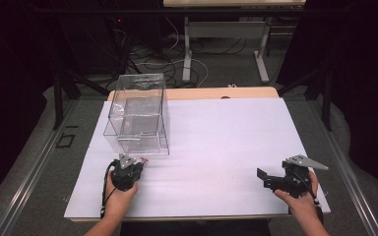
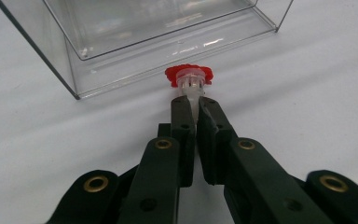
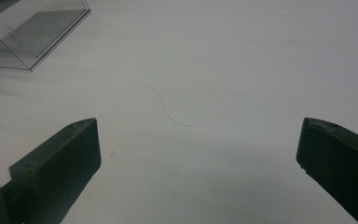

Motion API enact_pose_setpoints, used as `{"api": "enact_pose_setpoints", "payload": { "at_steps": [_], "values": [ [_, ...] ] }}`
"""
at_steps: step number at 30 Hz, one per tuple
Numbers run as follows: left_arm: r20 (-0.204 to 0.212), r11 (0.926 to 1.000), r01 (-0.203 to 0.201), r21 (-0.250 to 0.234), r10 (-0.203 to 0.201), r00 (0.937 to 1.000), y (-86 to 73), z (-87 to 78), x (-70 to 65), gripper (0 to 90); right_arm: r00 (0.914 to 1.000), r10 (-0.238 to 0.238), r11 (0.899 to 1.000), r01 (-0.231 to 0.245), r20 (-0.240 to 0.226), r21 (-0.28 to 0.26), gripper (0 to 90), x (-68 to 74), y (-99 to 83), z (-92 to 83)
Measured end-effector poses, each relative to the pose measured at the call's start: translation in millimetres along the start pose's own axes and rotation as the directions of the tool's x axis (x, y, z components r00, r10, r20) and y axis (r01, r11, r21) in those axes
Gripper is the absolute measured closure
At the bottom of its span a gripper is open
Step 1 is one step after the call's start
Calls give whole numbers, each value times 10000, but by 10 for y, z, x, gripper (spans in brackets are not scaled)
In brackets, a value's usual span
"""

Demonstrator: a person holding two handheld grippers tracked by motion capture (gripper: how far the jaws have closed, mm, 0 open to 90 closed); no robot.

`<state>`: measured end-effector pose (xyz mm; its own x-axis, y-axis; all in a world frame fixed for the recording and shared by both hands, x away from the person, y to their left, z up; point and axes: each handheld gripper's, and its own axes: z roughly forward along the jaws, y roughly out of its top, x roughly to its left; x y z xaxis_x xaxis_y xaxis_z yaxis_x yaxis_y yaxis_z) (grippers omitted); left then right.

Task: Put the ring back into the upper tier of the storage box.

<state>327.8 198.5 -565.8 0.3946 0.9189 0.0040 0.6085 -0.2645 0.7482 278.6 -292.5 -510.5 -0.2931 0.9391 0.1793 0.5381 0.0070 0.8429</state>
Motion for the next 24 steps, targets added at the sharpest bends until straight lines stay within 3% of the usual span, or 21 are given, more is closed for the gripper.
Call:
{"api": "enact_pose_setpoints", "payload": {
  "at_steps": [1, 3, 4, 9, 13, 24],
  "values": [
    [-53, 10000, -63, -6, 63, 10000, -1, -6, 12, 862, 10000, -39, 9998, 40, -58, 199, 0, -5, 6, -17],
    [-107, 9999, -117, -56, 116, 9999, -3, -13, 32, 862, 10000, -40, 9998, 41, -53, 193, 0, -5, 6, -17],
    [13, 9999, 109, -12, -109, 9999, -6, -17, 26, 862, 10000, -41, 9998, 42, -72, 191, 0, -5, 7, -17],
    [-10, 9999, 51, -142, -51, 10000, -5, -42, 30, 863, 10000, -12, 9999, 13, -80, 165, 0, -1, 10, -21],
    [159, 9996, 227, -184, -224, 9996, -13, -74, 8, 863, 10000, 5, 9999, -4, -92, 144, 0, 2, 14, -22],
    [461, 9998, 214, 5, -214, 9987, -17, -177, -57, 863, 9999, -11, 9999, 13, -146, 144, 0, -7, 15, -25]
  ]
}}
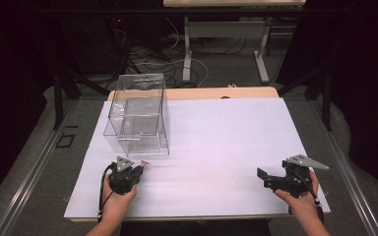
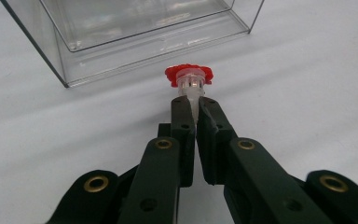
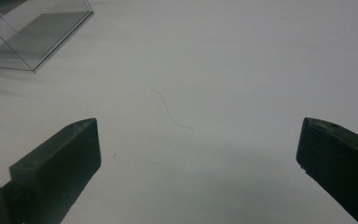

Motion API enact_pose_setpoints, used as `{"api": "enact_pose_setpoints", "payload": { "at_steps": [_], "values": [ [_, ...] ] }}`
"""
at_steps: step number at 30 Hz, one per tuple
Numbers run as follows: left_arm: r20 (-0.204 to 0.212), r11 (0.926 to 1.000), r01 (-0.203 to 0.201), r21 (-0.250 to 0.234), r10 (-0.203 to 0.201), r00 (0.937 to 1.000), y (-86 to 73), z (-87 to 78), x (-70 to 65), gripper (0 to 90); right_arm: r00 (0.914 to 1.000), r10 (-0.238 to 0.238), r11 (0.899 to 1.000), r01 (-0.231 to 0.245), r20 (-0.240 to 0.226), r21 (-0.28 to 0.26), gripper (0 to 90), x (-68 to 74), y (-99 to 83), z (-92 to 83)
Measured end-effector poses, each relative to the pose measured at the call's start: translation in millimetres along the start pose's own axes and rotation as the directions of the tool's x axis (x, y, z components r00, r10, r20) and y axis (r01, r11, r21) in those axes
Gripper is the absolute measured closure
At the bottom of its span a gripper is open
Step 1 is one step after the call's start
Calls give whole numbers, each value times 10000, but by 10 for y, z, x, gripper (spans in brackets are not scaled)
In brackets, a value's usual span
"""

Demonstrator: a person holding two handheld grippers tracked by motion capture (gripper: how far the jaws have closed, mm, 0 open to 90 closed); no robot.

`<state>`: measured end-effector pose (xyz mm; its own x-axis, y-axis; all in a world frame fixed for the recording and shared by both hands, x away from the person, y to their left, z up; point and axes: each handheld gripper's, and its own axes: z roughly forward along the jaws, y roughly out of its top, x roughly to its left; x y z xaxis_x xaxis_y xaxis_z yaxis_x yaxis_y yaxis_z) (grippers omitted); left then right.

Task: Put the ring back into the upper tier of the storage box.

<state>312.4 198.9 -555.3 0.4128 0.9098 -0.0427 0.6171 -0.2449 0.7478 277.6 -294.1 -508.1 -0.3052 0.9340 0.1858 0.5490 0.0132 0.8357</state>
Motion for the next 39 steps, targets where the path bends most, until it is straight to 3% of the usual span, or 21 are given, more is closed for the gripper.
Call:
{"api": "enact_pose_setpoints", "payload": {
  "at_steps": [2, 7, 16, 26, 39],
  "values": [
    [-61, 9998, -101, 146, 102, 9999, 12, -28, -2, 863, 10000, 5, 10000, -5, -5, 5, 0, 0, 0, 0],
    [41, 9994, 321, 112, -321, 9995, 22, -77, -31, 863, 10000, 33, 10000, -33, -33, 16, 0, 13, 1, -4],
    [531, 9984, 568, 17, -568, 9970, 18, -223, -51, 863, 10000, 9, 10000, -9, -45, 36, 0, 18, 1, -8],
    [1069, 9918, 1248, 263, -1269, 9861, -1, -385, -14, 862, 10000, -25, 10000, 25, -40, 26, 0, 18, -1, -9],
    [958, 9901, 1333, 431, -1369, 9859, 23, -618, 112, 862, 10000, -43, 10000, 43, -8, -17, 0, 16, -5, -4]
  ]
}}
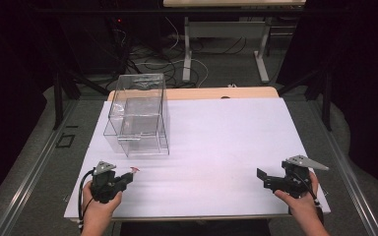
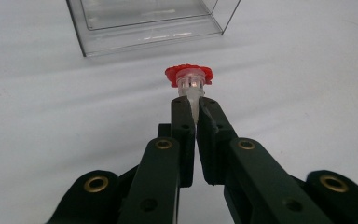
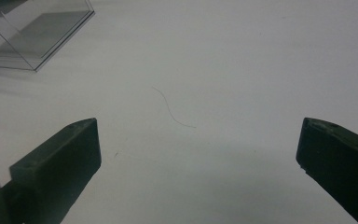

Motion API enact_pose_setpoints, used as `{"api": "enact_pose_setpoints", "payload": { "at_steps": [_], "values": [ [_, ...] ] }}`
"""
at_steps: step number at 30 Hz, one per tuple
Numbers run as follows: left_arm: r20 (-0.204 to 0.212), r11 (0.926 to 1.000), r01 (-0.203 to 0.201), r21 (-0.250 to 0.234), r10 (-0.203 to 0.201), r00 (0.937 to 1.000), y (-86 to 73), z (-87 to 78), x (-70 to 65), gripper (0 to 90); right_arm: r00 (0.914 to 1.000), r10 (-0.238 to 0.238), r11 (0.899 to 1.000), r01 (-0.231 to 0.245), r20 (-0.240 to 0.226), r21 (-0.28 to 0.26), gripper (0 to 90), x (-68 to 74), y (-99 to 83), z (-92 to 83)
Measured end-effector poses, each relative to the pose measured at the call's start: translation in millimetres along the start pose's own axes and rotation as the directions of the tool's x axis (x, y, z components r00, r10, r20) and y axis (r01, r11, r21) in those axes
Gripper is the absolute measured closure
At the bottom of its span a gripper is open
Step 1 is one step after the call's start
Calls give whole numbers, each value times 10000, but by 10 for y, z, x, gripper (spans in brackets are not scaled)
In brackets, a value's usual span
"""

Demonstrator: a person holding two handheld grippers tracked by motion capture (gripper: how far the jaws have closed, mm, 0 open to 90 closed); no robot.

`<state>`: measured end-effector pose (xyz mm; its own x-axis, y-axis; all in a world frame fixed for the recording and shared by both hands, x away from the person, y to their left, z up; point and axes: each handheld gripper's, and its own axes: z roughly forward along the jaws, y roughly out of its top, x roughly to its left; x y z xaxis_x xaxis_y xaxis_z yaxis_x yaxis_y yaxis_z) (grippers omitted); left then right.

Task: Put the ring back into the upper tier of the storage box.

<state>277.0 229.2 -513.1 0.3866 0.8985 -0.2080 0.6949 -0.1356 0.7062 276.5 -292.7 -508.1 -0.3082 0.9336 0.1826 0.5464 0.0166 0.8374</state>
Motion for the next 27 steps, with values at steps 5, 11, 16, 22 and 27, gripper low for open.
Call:
{"api": "enact_pose_setpoints", "payload": {
  "at_steps": [5, 11, 16, 22, 27],
  "values": [
    [-101, 9999, 89, 50, -89, 9999, 40, -77, 34, 862, 10000, 4, 10000, -4, 12, 20, 0, -5, -1, 0],
    [-222, 9993, 334, -156, -338, 9992, 71, -177, 112, 862, 10000, 36, 10000, -36, -28, 62, 0, -8, -1, -4],
    [-300, 9973, 704, -213, -710, 9970, 79, -239, 230, 863, 10000, 68, 10000, -68, -18, 71, 0, -9, -2, -4],
    [-510, 9950, 935, -341, -952, 9942, 89, -319, 364, 862, 9999, 125, 9999, -124, -36, 109, 0, -11, -4, -9],
    [-569, 9937, 1077, -303, -1093, 9924, 113, -373, 448, 863, 9999, 101, 9999, -101, 24, 49, 0, -20, -7, -10]
  ]
}}
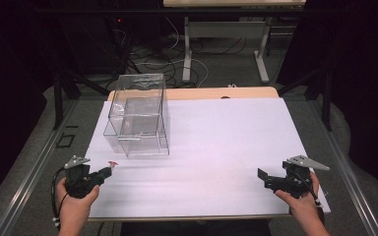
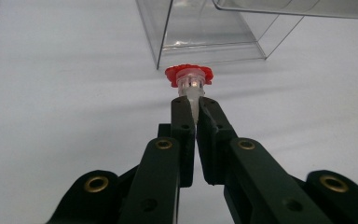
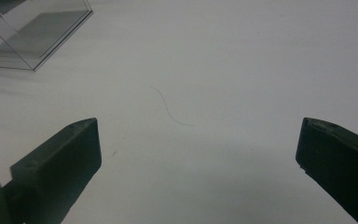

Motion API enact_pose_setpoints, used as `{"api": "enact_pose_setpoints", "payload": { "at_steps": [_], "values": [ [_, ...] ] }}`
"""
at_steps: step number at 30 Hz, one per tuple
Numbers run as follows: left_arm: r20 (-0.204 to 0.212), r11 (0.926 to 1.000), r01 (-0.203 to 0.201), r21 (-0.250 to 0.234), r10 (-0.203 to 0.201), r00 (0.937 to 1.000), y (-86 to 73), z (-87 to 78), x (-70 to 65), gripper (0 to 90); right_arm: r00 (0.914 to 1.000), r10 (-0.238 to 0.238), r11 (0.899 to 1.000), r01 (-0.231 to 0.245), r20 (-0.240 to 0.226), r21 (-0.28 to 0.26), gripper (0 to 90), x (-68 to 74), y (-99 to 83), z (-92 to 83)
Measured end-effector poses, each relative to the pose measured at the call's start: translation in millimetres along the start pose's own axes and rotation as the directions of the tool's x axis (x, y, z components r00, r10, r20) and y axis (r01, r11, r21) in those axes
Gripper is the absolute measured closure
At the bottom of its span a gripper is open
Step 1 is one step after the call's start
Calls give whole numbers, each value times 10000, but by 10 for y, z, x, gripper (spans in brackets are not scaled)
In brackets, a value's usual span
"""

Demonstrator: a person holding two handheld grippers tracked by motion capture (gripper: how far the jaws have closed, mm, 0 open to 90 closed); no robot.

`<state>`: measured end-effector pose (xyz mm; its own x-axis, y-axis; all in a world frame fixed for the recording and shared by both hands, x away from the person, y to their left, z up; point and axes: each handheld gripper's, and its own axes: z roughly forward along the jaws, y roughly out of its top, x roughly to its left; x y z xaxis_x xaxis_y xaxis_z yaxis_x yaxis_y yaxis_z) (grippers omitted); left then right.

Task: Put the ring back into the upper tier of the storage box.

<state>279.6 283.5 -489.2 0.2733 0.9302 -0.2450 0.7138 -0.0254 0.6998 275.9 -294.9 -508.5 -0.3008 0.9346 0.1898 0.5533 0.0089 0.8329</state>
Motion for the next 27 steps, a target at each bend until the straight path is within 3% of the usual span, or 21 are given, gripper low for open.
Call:
{"api": "enact_pose_setpoints", "payload": {
  "at_steps": [8, 17, 27],
  "values": [
    [138, 9998, 207, 60, -207, 9997, 72, -53, 85, 863, 10000, 16, 10000, -16, -11, 11, 0, 5, 0, 0],
    [417, 9994, -11, 359, -4, 9991, 247, -155, 83, 863, 10000, -4, 10000, 4, 7, 32, 0, 4, -4, 2],
    [90, 9998, -166, 97, 165, 9998, 523, -278, 66, 863, 10000, -33, 9999, 33, 21, 122, 0, 3, -4, -1]
  ]
}}
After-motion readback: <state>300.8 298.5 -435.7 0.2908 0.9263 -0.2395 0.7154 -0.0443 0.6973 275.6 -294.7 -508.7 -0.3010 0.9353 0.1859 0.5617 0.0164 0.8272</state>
